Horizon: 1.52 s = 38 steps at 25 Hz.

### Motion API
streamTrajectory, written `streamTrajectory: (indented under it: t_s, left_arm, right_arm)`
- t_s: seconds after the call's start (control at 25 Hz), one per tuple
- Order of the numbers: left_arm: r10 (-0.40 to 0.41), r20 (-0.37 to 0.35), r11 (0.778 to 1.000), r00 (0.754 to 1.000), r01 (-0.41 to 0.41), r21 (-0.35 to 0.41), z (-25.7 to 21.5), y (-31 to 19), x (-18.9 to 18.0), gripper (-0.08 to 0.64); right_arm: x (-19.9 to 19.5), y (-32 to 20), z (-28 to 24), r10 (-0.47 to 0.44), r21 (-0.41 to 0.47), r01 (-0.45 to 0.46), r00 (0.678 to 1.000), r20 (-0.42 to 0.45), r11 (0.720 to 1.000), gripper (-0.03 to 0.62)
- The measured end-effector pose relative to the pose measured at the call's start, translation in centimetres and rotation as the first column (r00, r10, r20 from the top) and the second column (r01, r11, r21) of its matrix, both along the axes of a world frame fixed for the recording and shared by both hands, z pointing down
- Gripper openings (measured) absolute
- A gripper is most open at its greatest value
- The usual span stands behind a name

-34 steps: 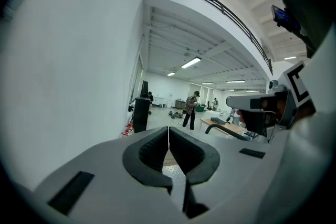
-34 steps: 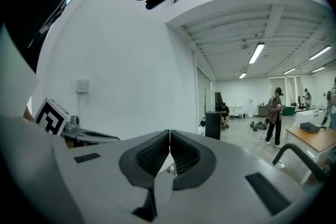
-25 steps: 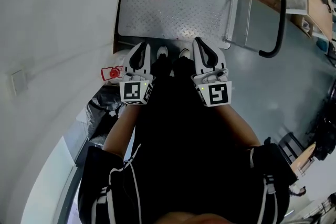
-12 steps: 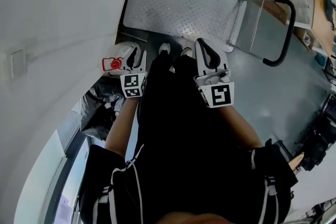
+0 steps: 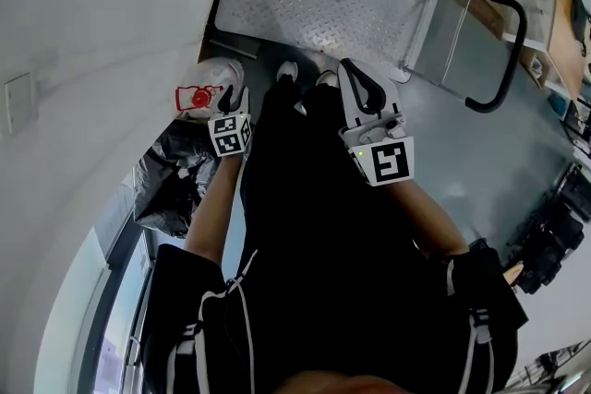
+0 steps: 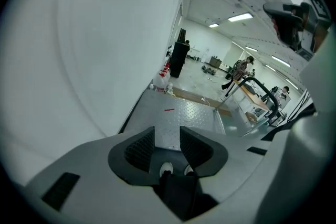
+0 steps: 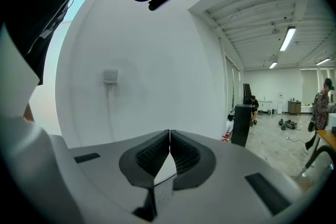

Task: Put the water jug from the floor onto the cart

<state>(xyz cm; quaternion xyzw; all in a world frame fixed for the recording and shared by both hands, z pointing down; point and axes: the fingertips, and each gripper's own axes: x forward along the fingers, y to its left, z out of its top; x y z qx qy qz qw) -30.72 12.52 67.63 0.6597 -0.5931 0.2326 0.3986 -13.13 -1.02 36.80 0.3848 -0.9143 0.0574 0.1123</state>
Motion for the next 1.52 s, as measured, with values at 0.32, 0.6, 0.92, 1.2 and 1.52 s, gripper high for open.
streamTrajectory:
  t_s: [0.32,0.6,0.92,1.2,1.52]
  left_arm:
    - [-0.051,0.031,0.991,0.998,0.054,-0.124,5.8,2.8,-3.6,0.152]
    - [-0.126,0.036,0.967,0.991,0.130,-0.217,10.5,5.1,-6.0,0.155]
    - [-0.096,0.074,0.947,0.993,0.114,-0.301,16.8,7.3,-8.5,0.158]
    - [-0.128,0.073,0.934,0.989,0.145,-0.327,20.0,8.1,-9.3,0.158]
    - [-0.074,0.070,0.919,0.995,0.096,-0.382,24.3,9.4,-9.1,0.161]
  right_arm:
    - [-1.5,0.1,1.2,-0.020,-0.005,0.020,0.999,-0.042,1.000,0.018]
    - [-2.1,0.9,3.0,-0.029,-0.050,0.025,0.996,-0.079,0.998,0.018]
    - [-1.9,1.5,6.8,-0.036,-0.082,0.025,0.991,-0.130,0.996,0.018]
    - [-1.3,1.2,8.7,-0.021,-0.101,0.006,0.988,-0.152,0.995,0.018]
    - [-0.6,1.7,10.7,-0.055,-0.124,0.032,0.982,-0.179,0.992,0.018]
